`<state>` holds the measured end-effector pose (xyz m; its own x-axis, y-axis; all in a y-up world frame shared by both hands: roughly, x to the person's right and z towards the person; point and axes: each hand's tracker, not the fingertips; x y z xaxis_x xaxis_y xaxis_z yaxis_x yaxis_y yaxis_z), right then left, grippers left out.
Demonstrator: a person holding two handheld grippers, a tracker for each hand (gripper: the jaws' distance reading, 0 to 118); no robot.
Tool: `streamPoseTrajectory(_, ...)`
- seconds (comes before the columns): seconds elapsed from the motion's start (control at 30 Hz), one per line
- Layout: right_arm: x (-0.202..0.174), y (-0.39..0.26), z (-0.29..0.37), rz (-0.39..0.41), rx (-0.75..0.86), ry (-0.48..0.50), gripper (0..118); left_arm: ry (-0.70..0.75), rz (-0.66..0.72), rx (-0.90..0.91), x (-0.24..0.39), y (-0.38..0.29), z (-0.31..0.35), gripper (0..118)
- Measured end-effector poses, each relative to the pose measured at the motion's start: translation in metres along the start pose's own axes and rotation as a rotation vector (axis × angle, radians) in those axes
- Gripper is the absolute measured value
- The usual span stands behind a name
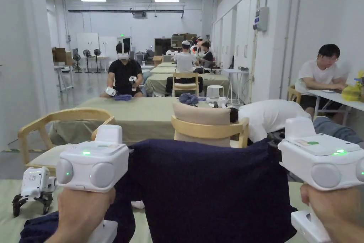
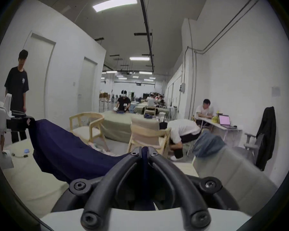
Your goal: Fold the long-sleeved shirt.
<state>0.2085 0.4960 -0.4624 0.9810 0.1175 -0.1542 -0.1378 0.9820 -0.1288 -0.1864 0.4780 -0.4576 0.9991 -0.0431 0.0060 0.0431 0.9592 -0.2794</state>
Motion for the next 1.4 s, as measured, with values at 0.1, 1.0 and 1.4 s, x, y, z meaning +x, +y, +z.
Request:
streamPoseTrajectory(0.1, -0.004, -0.045, 0.039, -0.015, -0.034, 0.032, 3, -0.029, -0.005, -0.064, 0.002, -0.054, 0.03, 2)
streamPoseTrajectory(1.0, -0.063, -0.394, 0.24, -0.073, -0.701, 0.118, 44, -0.076, 0.011, -0.636, 0.033, -0.428, 0.216, 24)
streamPoseTrajectory(1.4, -0.091, -0.292, 0.267, -0.062, -0.215, 0.068, 98, 0.092, 0.248, -0.336, 0.018, -0.331, 0.252, 89)
